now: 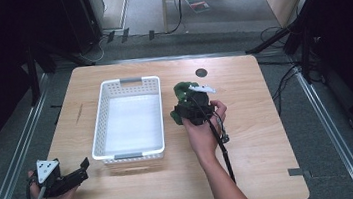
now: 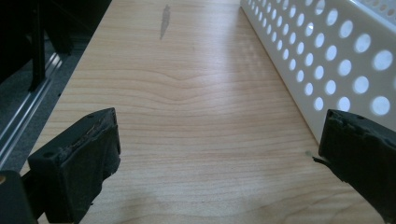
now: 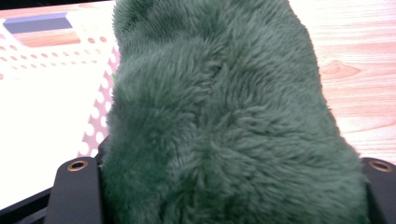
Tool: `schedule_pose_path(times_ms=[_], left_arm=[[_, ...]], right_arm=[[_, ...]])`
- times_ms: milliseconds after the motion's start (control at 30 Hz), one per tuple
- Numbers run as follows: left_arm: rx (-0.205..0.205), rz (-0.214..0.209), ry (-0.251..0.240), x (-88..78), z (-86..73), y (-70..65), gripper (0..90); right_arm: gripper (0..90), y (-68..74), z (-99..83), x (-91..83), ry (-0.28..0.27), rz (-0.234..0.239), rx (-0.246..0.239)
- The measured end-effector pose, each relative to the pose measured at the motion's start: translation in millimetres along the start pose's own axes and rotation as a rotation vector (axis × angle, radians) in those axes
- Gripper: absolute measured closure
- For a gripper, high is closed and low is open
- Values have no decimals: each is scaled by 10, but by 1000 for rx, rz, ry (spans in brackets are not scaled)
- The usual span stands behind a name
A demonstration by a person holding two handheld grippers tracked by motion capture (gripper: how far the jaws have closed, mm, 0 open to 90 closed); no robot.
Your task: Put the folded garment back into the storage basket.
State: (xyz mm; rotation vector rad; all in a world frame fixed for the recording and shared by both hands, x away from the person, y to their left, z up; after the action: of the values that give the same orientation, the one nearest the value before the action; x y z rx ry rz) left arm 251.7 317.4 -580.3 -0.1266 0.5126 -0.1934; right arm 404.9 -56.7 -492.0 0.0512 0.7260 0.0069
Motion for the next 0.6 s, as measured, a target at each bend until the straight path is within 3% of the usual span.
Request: schedule_pose_path(times_ms=[267,300,600], left_arm=[[21,4,12,-15,13,-6,0],[38,14,16,-22,12,6,0],[9,2,6,-48,4,92,0]], right_arm=[[292,111,55,-30,-7,-1,-10],[291,143,64,-41,-1,4,-8],[290,281,98,-67,-5,13,-20]])
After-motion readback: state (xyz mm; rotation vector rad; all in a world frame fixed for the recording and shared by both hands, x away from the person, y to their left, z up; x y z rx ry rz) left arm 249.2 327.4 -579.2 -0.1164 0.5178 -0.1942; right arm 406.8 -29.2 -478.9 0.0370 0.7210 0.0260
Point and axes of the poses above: each handheld gripper's, and its own axes: x roughly forward along the jaws, z roughly out of its top, y roughly to its left, the point moved 6 cm from there along x, roughly forward along the jaws, and after that the axes turned 8 degrees about -z, right-handed, at the moved point
